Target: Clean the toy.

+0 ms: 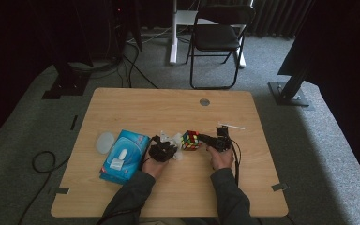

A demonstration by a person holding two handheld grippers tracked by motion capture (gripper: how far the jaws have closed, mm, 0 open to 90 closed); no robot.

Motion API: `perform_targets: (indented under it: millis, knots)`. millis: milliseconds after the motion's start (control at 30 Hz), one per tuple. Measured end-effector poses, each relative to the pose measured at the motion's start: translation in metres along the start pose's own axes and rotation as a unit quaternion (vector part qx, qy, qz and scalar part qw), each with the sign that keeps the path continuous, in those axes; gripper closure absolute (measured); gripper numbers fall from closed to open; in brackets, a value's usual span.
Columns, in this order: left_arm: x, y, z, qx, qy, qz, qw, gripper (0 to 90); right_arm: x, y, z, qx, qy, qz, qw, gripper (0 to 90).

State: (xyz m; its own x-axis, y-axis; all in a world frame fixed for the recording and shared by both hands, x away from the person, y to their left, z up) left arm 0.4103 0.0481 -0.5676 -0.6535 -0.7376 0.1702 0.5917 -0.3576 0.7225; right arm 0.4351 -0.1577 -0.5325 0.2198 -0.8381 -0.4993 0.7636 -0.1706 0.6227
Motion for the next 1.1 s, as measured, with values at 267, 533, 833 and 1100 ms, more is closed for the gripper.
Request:
perform_targets:
  millis: [267,533,833,1100]
  knots:
    - [0.000,0.000,0.000,-0.001,-0.001,-0.001,1.0000,82.2,0.015,-0.007,-0.006,0.003,-0.046,0.008,0.9989,77.3]
    - [0.000,0.003,0.000,-0.001,0.003,0.001,1.0000,83.5,0.007,-0.003,0.005,0.027,-0.032,0.016,0.9990,68.7]
    - [0.002,0.017,0.005,0.017,0.001,-0.002,0.9998,84.7,-0.005,-0.005,0.002,0.017,-0.012,0.034,0.9992,64.8]
    - [0.002,0.029,0.010,0.032,0.001,-0.007,0.9995,85.5,-0.009,-0.005,-0.005,0.007,-0.011,0.040,0.9991,67.0]
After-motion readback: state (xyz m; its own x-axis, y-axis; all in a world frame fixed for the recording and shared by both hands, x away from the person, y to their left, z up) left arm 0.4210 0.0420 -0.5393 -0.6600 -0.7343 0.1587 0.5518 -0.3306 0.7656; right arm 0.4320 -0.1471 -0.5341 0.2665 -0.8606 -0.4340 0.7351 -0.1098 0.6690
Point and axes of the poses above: each handheld gripper's, and its own axes: z roughly backward along the jaws, y roughly out of its top, x roughly to its right, the point moved 4 cm from there along -z, roughly forward along the jaws, and after that the axes turned 5 degrees about -y, right-handed, at the moved point
